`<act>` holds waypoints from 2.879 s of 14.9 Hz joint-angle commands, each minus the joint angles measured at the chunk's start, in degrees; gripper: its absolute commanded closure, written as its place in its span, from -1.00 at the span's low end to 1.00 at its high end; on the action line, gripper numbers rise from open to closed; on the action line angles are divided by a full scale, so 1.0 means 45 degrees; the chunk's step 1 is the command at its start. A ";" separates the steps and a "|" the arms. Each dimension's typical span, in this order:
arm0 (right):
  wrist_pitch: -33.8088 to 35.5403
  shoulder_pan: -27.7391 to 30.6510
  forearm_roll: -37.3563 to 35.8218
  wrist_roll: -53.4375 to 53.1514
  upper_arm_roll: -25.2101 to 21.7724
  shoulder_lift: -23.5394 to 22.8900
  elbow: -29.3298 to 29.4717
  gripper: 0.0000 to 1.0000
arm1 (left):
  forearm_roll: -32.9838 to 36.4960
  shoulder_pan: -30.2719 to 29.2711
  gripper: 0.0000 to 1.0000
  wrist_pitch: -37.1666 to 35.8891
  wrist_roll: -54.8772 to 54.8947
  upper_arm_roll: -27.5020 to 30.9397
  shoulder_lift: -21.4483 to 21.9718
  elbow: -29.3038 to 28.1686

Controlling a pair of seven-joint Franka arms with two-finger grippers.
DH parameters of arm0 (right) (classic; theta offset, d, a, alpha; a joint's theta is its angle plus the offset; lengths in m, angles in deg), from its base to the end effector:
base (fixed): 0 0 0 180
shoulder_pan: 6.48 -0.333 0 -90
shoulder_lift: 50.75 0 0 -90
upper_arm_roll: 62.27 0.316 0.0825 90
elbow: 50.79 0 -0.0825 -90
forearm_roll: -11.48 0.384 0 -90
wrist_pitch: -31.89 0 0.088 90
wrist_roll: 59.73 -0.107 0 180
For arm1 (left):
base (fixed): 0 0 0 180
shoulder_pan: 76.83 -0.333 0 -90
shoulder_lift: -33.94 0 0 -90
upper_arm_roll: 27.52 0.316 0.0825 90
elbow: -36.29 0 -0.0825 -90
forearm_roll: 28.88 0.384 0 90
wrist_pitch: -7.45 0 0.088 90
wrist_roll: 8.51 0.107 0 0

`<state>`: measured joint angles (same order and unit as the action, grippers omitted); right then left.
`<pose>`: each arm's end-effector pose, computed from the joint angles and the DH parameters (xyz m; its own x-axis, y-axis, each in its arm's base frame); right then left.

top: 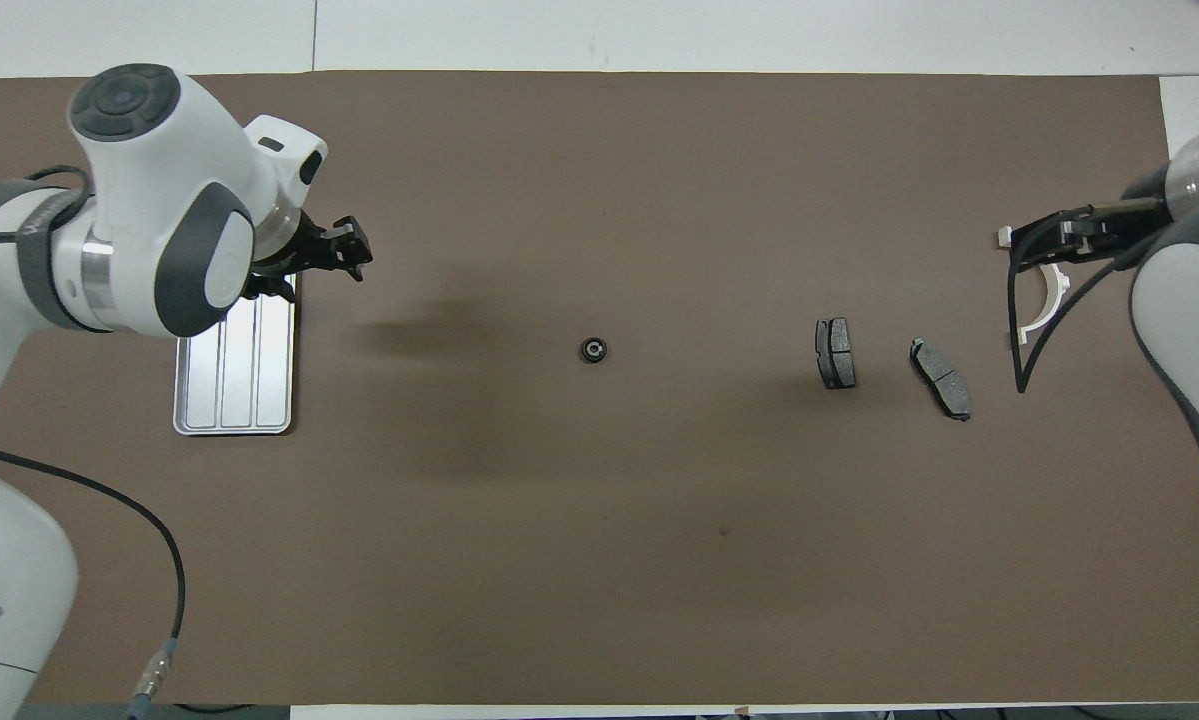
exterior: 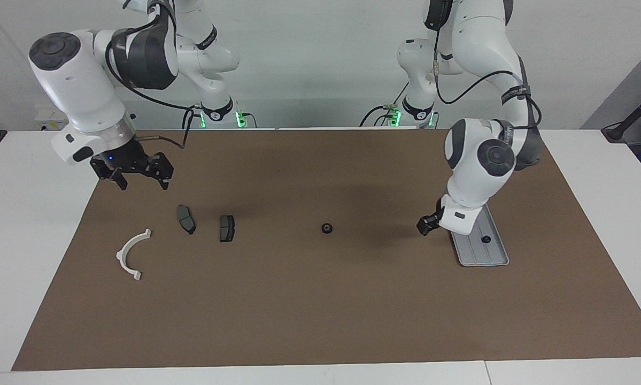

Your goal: Place bearing gear from tray to pile

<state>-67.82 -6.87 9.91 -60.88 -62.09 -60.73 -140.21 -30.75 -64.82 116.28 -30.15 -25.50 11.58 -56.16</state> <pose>0.6169 0.0035 0.5421 1.0000 -0.0055 0.0059 -0.0057 -0.9996 0.0264 0.6453 -0.1186 0.3922 0.9719 0.2120 -0.1026 0.2107 -0.9773 -0.0233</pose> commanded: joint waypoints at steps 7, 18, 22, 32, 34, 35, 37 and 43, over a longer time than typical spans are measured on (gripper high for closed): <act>0.0284 -0.3521 -0.0024 -0.4760 0.0037 -0.2920 0.3328 -1.00 | 0.0591 -0.1632 -0.58 0.1009 0.2561 -0.0116 0.0360 -0.0725; -0.1669 -0.7527 0.0094 -0.9180 0.0212 -0.2880 0.1689 -1.00 | 0.0748 -0.2942 -0.43 0.3744 0.3929 -0.0136 0.0829 -0.3283; -0.2957 -0.7744 0.0152 -0.8226 0.0232 -0.2939 0.0440 -1.00 | 0.0748 -0.2962 -0.33 0.4175 0.3948 -0.0136 0.0771 -0.3441; -0.4228 -0.7628 0.0172 -0.7248 0.0212 -0.3564 -0.0908 -1.00 | 0.0748 -0.3020 -0.17 0.5385 0.3968 -0.0136 0.0653 -0.4222; -0.4810 -0.7549 0.0172 -0.6934 0.0212 -0.3564 -0.1434 -1.00 | 0.0748 -0.3001 -0.16 0.5582 0.3968 -0.0136 0.0653 -0.4359; -0.5298 -0.7529 0.0153 -0.6933 0.0212 -0.3564 -0.1766 -1.00 | 0.0748 -0.3001 -0.11 0.5660 0.3968 -0.0136 0.0634 -0.4379; -0.5614 -0.7218 0.0152 -0.6778 0.0212 -0.3719 -0.1848 -1.00 | 0.0748 -0.3001 -0.09 0.5777 0.3987 -0.0155 0.0595 -0.4398; -0.5732 -0.7119 0.0600 -0.6582 0.0212 -0.3875 -0.1322 -1.00 | 0.0748 -0.3001 0.00 0.6070 0.4007 -0.0136 0.0478 -0.4398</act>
<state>-93.13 -39.05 10.65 -91.77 -61.59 -77.92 -147.10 -28.47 -77.90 141.54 -12.60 -25.94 13.15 -74.24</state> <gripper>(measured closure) 0.000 0.498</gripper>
